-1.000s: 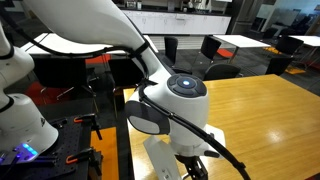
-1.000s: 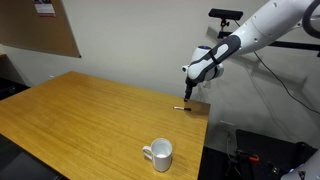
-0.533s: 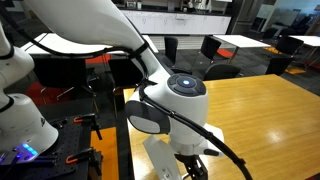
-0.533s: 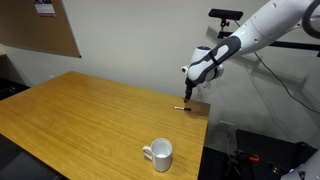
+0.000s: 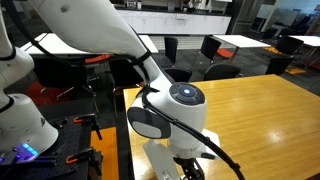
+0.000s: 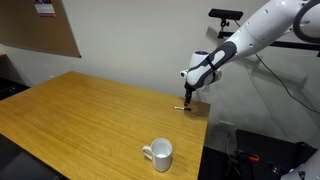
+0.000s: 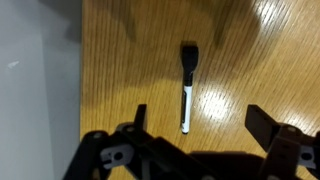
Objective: Put the marker inside the mug cup
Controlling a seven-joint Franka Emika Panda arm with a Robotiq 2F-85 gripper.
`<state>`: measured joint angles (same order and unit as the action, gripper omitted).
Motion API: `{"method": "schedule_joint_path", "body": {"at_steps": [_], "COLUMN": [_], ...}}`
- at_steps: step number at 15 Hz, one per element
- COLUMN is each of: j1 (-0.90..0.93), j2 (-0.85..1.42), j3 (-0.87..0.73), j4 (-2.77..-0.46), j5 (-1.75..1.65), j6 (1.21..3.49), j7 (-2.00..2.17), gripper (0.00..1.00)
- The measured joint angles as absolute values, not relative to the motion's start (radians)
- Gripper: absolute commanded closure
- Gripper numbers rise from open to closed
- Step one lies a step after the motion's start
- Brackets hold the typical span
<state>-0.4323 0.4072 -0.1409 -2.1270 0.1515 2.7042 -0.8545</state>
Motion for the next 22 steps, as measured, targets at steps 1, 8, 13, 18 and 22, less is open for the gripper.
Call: {"method": "schedule_joint_path", "body": {"at_steps": [1,8,13,18,22], "j1": [-0.435,-0.481,-0.496,-0.497,-0.500], "j2": [0.415,0.475,0.529,0.575,0.599], "j3": [-0.138,-0.096,-0.082,-0.076,-0.070], "j4": [-2.123,-2.071,-2.020,-1.982,-1.963], "j5": [0.153,0.169,0.170,0.169,0.168], "j6": [2.705,2.705,2.702,2.697,2.695], "j7": [-0.854,-0.855,-0.855,-0.855,-0.855], "gripper": [0.00,0.00,0.00,0.00,0.25]}}
